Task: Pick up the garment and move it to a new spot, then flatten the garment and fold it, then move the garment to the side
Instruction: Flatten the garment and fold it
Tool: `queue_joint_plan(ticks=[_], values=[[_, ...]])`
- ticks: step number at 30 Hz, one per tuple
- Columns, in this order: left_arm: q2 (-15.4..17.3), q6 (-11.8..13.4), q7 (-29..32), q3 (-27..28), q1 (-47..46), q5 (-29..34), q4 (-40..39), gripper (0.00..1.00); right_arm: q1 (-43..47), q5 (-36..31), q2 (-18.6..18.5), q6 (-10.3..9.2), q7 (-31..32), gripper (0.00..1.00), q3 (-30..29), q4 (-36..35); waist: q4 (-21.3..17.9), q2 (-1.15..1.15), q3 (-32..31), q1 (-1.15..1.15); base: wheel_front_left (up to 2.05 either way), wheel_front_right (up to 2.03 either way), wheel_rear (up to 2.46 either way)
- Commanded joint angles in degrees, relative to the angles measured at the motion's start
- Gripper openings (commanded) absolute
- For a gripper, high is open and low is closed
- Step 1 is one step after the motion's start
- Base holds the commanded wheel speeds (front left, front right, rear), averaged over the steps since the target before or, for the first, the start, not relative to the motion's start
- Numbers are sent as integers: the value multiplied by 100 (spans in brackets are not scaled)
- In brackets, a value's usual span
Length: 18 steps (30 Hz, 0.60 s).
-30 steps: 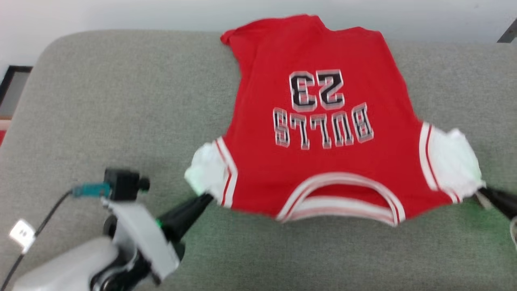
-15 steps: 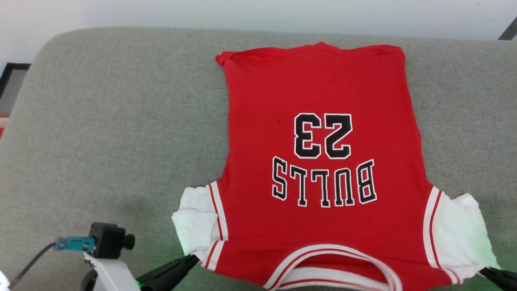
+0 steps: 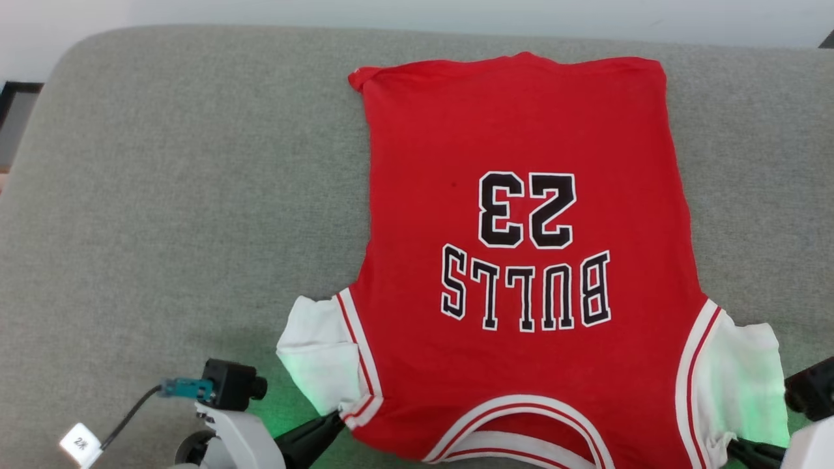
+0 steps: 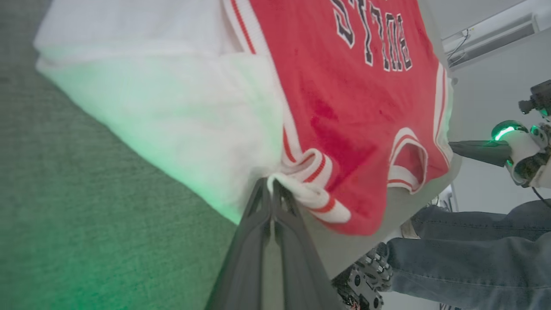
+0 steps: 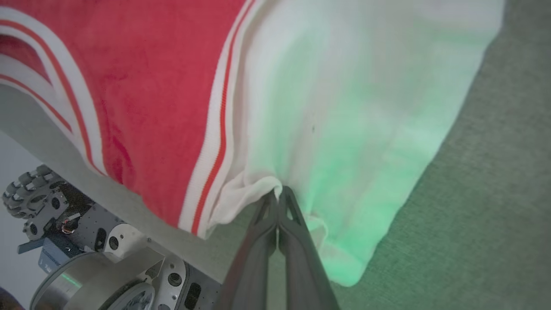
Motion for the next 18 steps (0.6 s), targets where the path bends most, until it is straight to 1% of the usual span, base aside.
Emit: queue_joint_plan(ticks=[1,3,6,9,11,12,15,18], values=[[-44,-22,7,-3,-32,78,120,0,-67,-90,63,-5,14,0,17,52,20,0,26,0,0,0,0],[-240,-57,13,-17,-24,124,360,0,-146,-236,147,-5,20,0,55,223,32,0,52,0,0,0,0],[-436,-104,-24,-30,-17,181,666,0,-237,-315,304,-6,7,0,178,496,23,0,83,0,0,0,0],[-582,-123,-70,-36,-8,224,893,0,-352,-434,307,-7,-84,0,343,660,-1,0,95,0,0,0,0],[-647,-132,-116,-31,7,227,980,0,-436,-439,311,-7,-189,47,404,705,-24,0,97,0,0,0,0],[-666,-146,-143,-20,19,224,1013,0,-456,-442,316,-7,-237,100,373,714,-37,0,98,0,0,0,0],[-707,-160,-222,7,51,249,1056,0,-504,-468,237,-12,-312,100,213,554,-66,0,114,0,0,0,0],[-728,-166,-283,18,85,292,1044,0,-372,-216,35,-5,-207,100,25,85,-63,0,138,0,0,0,0]])
